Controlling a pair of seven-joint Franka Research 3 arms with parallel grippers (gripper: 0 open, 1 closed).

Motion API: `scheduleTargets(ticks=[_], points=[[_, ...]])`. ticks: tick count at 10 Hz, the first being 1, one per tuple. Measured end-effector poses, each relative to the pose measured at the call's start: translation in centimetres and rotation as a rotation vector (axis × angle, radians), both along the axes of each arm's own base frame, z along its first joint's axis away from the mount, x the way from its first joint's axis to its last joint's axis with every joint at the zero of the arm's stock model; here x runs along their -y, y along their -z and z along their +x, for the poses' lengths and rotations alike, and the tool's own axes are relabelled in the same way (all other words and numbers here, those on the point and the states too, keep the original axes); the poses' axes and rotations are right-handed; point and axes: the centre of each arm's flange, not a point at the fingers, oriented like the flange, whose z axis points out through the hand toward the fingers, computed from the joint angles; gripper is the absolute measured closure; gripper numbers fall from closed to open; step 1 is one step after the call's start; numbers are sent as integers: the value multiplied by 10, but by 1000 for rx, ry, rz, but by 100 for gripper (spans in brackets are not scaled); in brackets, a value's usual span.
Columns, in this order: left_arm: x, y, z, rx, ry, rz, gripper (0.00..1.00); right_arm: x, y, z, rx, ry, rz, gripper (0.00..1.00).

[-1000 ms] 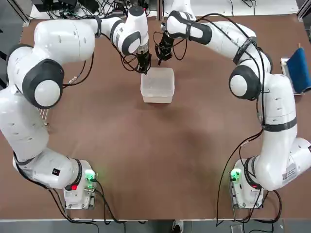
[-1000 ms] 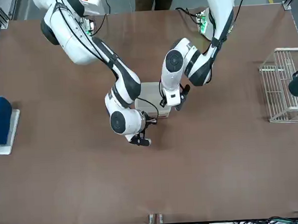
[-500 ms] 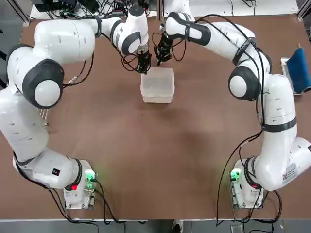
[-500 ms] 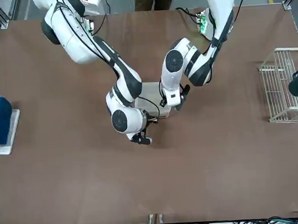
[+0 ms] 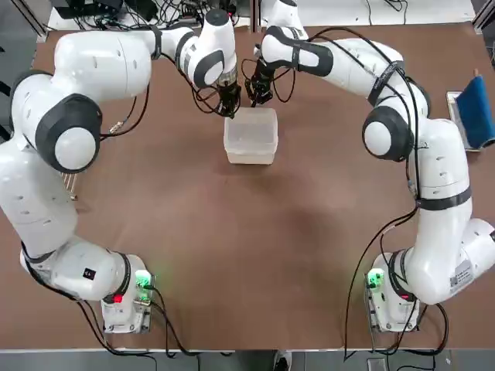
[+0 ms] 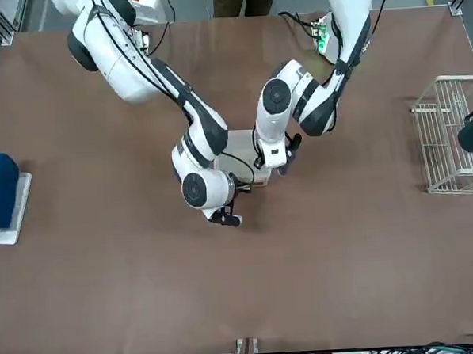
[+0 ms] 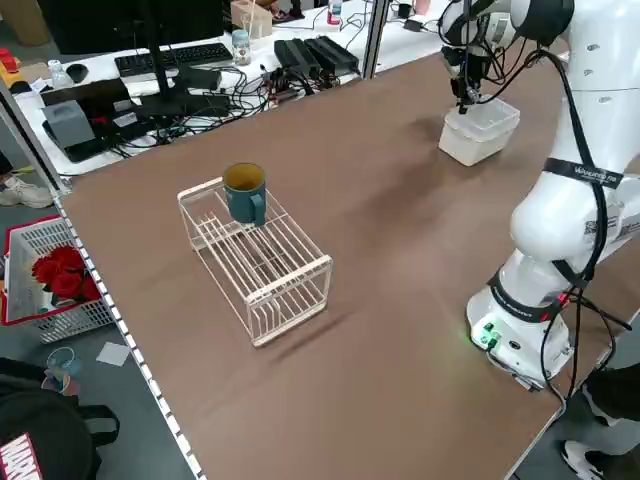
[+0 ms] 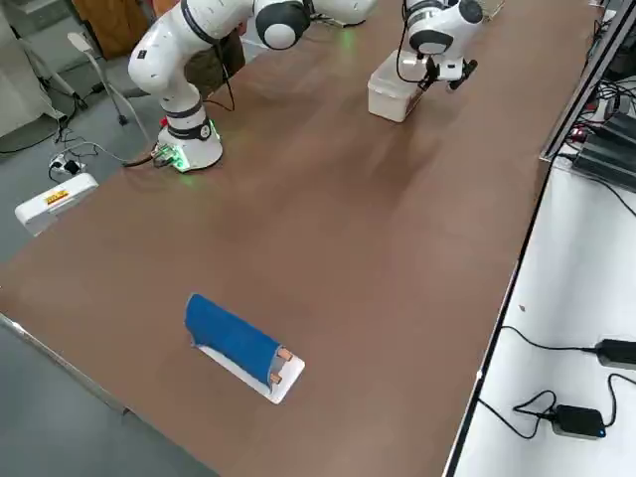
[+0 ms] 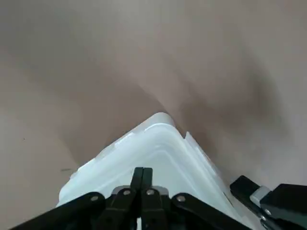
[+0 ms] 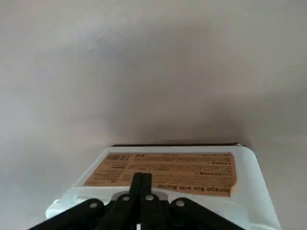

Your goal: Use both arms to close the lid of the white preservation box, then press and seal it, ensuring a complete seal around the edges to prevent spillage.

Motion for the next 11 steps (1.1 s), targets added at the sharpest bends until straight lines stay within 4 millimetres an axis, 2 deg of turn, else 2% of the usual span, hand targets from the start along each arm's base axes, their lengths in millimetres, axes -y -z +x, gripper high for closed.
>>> scheduleTargets(ticks=[11], points=[[0, 0, 0, 0, 0, 0, 99, -5, -3, -2, 1, 19, 0, 99]])
